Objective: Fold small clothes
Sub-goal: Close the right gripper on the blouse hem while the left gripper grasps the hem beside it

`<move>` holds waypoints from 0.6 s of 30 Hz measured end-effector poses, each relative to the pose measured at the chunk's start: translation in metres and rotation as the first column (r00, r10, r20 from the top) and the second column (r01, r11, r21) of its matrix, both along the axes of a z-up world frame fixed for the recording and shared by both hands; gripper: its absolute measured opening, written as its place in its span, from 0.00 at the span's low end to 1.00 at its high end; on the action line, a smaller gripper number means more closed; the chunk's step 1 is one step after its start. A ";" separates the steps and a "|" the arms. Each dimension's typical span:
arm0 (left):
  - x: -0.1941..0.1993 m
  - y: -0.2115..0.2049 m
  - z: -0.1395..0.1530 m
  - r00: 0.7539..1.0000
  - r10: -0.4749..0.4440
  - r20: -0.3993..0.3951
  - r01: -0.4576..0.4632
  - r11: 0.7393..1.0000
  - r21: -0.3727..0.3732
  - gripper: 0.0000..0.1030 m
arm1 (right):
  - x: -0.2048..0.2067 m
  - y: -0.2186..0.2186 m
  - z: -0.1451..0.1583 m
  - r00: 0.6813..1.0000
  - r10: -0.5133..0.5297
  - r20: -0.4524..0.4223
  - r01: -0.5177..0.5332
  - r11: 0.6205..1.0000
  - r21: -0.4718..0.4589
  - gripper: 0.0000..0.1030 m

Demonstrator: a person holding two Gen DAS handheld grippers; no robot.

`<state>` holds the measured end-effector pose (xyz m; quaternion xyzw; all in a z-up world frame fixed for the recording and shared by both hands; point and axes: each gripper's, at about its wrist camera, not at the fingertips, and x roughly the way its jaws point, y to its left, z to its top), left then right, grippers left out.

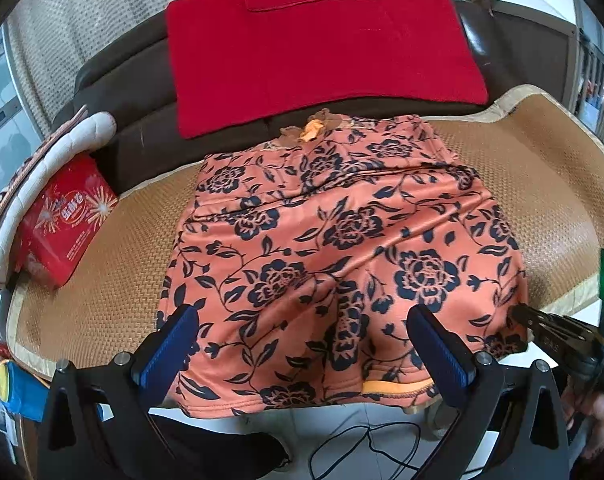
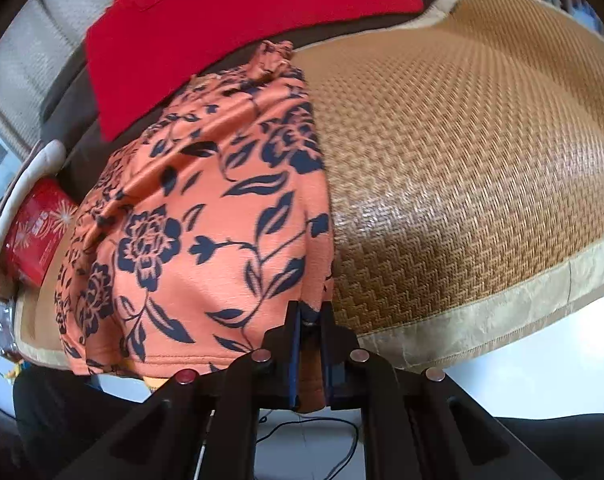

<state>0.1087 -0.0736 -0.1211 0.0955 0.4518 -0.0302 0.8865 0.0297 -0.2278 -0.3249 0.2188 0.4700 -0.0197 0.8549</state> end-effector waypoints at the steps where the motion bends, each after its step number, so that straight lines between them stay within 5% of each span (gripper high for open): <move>1: 0.002 0.005 -0.002 1.000 0.014 -0.005 -0.014 1.000 -0.002 1.00 | -0.001 0.002 0.002 1.000 0.008 0.009 -0.008 1.000 -0.006 0.09; 11: 0.019 0.071 -0.015 0.985 0.168 -0.029 -0.169 0.985 -0.023 1.00 | -0.018 0.009 0.028 0.995 0.044 0.094 -0.043 0.999 -0.010 0.09; 18: 0.019 0.154 -0.038 0.940 0.335 -0.066 -0.337 0.941 -0.016 1.00 | -0.026 0.000 0.024 0.995 0.036 0.098 -0.041 0.998 0.049 0.09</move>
